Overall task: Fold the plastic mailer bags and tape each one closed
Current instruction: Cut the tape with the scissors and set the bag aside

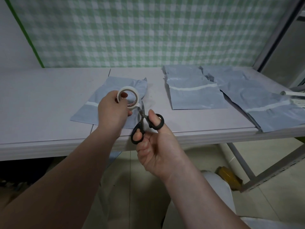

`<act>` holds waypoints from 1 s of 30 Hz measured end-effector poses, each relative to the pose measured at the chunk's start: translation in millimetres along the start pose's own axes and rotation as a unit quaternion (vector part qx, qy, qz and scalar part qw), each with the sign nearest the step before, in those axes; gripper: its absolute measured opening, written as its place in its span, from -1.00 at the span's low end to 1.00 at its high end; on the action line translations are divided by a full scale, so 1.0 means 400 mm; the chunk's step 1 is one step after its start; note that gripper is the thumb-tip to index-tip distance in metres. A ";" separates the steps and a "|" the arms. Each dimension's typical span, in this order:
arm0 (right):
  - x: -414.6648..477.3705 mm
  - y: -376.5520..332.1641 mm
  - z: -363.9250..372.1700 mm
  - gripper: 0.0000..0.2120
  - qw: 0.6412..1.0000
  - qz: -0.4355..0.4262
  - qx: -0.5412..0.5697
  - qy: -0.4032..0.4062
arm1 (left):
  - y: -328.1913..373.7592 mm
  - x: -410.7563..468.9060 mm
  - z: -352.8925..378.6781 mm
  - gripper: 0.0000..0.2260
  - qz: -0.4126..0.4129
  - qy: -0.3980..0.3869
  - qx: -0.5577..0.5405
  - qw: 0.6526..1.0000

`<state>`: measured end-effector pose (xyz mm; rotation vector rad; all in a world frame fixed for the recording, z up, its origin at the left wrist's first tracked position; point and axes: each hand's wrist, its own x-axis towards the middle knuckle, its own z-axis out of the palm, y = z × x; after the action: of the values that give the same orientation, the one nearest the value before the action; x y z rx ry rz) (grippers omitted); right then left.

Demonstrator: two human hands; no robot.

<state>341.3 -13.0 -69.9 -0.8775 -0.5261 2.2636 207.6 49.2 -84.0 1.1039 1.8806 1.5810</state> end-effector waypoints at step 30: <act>-0.014 -0.081 -0.009 -0.69 0.843 -0.224 -0.437 0.218 | 0.041 0.011 -0.030 -0.85 -0.166 -0.028 -0.241 0.956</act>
<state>360.5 6.7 -51.8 -1.4567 -1.4179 1.2732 200.6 46.0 -64.7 0.5798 1.4343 1.6610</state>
